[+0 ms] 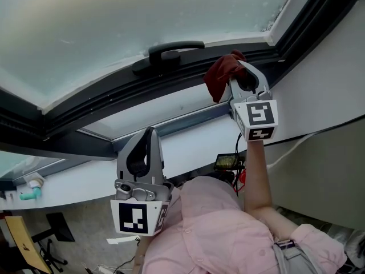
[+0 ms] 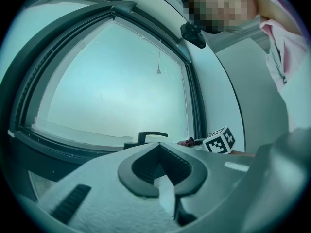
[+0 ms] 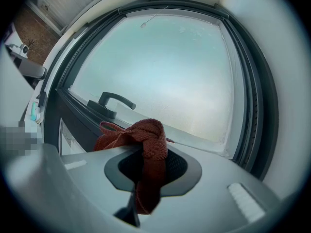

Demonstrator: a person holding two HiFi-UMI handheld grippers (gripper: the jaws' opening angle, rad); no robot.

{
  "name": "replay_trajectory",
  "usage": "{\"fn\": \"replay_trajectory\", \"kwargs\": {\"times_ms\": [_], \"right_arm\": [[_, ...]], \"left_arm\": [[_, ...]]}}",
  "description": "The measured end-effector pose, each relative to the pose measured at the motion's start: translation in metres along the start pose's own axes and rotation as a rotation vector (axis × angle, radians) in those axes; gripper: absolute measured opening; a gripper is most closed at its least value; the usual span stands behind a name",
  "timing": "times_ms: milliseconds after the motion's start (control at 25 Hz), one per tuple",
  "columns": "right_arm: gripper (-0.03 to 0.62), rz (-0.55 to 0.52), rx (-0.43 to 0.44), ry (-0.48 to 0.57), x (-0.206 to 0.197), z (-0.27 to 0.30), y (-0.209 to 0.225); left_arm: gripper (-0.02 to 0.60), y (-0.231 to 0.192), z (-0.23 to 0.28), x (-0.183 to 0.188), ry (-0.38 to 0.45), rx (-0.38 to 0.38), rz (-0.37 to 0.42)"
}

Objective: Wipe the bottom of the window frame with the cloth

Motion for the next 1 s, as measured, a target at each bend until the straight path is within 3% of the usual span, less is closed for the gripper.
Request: {"fn": "replay_trajectory", "kwargs": {"times_ms": [1000], "right_arm": [[0.069, 0.010, 0.005, 0.014, -0.010, -0.010, 0.023]], "left_arm": [[-0.005, 0.027, 0.008, 0.001, 0.009, 0.003, 0.020]]}}
Point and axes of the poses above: the fingertips, and each gripper's own axes: z forward along the fingers, y to its right, x out of its top, the point moved 4 cm from there along -z, backward along the fingers, and after that the axes turned 15 degrees about x, right-handed, at the moved point
